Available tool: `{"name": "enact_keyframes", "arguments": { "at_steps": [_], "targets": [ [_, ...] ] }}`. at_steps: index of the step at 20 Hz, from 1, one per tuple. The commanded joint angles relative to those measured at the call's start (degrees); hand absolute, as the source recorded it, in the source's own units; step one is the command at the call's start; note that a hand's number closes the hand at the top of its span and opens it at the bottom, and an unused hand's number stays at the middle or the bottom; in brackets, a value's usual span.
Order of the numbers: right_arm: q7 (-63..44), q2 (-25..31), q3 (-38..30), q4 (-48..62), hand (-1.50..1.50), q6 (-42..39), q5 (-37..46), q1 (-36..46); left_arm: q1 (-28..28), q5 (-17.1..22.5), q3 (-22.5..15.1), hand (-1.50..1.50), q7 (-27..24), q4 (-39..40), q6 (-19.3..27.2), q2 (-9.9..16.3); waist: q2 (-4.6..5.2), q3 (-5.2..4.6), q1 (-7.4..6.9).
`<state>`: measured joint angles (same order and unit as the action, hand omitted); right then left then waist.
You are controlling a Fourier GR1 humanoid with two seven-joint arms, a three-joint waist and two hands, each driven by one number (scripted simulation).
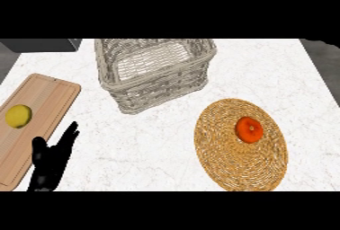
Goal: Pick the squash from the placemat and place it in the basket
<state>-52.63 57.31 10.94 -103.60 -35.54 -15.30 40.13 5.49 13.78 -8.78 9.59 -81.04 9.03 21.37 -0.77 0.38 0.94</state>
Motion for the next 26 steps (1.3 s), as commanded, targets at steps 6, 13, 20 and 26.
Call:
{"name": "enact_keyframes", "arguments": {
  "at_steps": [6,13,20,26],
  "targets": [
    [-0.9,-2.58,-1.83,-4.83,-1.5,2.62,3.63,-9.58,-1.11,-0.48,0.02,0.0,5.33,1.8,-0.51,-1.2,0.68,-0.35,-0.44],
    [0.29,-10.58,2.42,-6.28,-1.5,6.83,14.37,-12.54,1.26,-0.97,0.77,0.0,0.16,4.62,-2.45,-2.69,0.8,-0.4,-1.05],
    [3.72,-14.75,6.84,-2.19,-1.5,6.71,24.34,-16.86,2.1,-2.22,-0.35,0.0,2.49,1.99,-2.74,-3.44,0.81,-0.39,-1.35],
    [11.95,-15.06,4.67,-0.04,-1.5,7.77,28.94,-22.3,1.1,-1.77,2.55,0.0,3.66,3.09,-3.47,-2.55,0.78,-0.38,-0.92]
  ]
}}
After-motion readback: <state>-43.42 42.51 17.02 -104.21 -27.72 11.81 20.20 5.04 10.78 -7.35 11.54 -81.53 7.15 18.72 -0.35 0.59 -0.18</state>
